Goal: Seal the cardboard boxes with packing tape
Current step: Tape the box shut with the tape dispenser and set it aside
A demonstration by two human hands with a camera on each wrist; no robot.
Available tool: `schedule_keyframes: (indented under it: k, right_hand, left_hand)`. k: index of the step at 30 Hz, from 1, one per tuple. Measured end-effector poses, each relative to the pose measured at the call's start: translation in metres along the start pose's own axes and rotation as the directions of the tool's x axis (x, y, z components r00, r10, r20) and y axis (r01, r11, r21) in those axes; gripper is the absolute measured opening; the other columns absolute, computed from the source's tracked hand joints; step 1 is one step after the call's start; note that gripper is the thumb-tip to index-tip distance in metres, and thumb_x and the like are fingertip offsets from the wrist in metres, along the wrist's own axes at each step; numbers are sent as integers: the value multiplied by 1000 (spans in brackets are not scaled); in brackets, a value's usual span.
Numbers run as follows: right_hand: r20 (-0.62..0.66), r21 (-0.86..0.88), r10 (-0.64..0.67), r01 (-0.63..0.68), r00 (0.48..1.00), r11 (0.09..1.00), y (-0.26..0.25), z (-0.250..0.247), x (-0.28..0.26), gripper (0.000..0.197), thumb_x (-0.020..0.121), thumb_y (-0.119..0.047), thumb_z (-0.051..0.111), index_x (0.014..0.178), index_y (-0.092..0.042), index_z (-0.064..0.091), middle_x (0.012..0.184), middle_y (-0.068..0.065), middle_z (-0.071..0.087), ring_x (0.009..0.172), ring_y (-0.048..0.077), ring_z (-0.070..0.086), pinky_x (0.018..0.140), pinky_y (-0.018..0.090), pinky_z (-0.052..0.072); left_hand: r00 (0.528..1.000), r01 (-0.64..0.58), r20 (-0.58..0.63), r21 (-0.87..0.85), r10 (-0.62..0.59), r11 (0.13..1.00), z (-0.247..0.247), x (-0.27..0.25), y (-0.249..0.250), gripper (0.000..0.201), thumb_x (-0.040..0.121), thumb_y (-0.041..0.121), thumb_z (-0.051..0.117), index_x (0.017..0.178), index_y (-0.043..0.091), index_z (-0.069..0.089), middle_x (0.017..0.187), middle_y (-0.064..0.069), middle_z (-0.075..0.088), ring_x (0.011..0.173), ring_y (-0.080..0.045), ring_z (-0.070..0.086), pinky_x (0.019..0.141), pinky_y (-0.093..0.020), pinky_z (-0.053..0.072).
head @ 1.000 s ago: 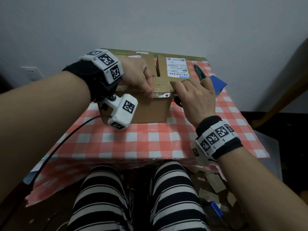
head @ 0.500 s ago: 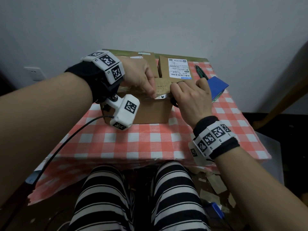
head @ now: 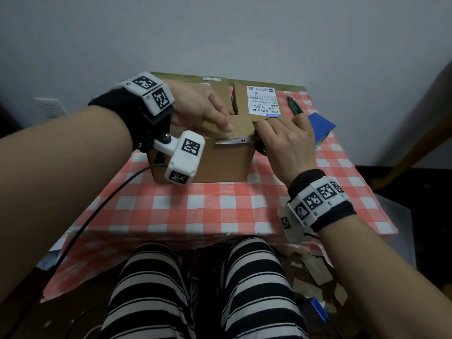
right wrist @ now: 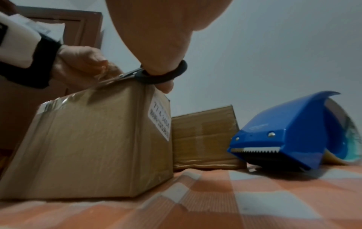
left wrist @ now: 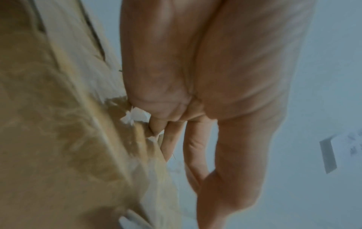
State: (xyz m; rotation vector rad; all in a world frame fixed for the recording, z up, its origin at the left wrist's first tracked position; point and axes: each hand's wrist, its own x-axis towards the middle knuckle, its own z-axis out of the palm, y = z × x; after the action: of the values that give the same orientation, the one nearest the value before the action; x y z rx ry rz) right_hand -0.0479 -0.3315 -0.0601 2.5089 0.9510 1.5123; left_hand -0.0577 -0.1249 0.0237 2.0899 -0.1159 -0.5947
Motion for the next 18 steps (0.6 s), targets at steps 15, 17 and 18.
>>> schedule_keyframes:
  k: [15, 17, 18]
  right_hand:
    - [509, 552, 326, -593, 797, 587, 18, 3, -7, 32, 70, -7, 67, 79, -13, 37, 79, 3, 49, 71, 21, 40, 59, 30, 33]
    - [560, 490, 439, -708, 703, 508, 24, 5, -7, 30, 74, -10, 69, 81, -12, 39, 84, 7, 52, 74, 21, 42, 58, 30, 31]
    - [606, 416, 473, -762, 639, 496, 27, 5, -5, 28, 76, -11, 70, 80, -11, 42, 85, 9, 54, 76, 21, 44, 60, 30, 32]
  left_hand:
    - [995, 31, -89, -119, -42, 992, 1, 6, 5, 22, 96, 3, 49, 76, 10, 51, 77, -3, 53, 39, 1, 51, 39, -10, 39]
    - [996, 41, -71, -104, -48, 994, 1, 8, 4, 21, 95, 4, 51, 75, 10, 54, 80, -3, 54, 42, 1, 52, 39, -11, 39]
    - [997, 45, -50, -100, -50, 994, 0, 8, 4, 21, 94, 6, 53, 74, 10, 55, 83, -3, 56, 47, 0, 55, 40, -11, 40]
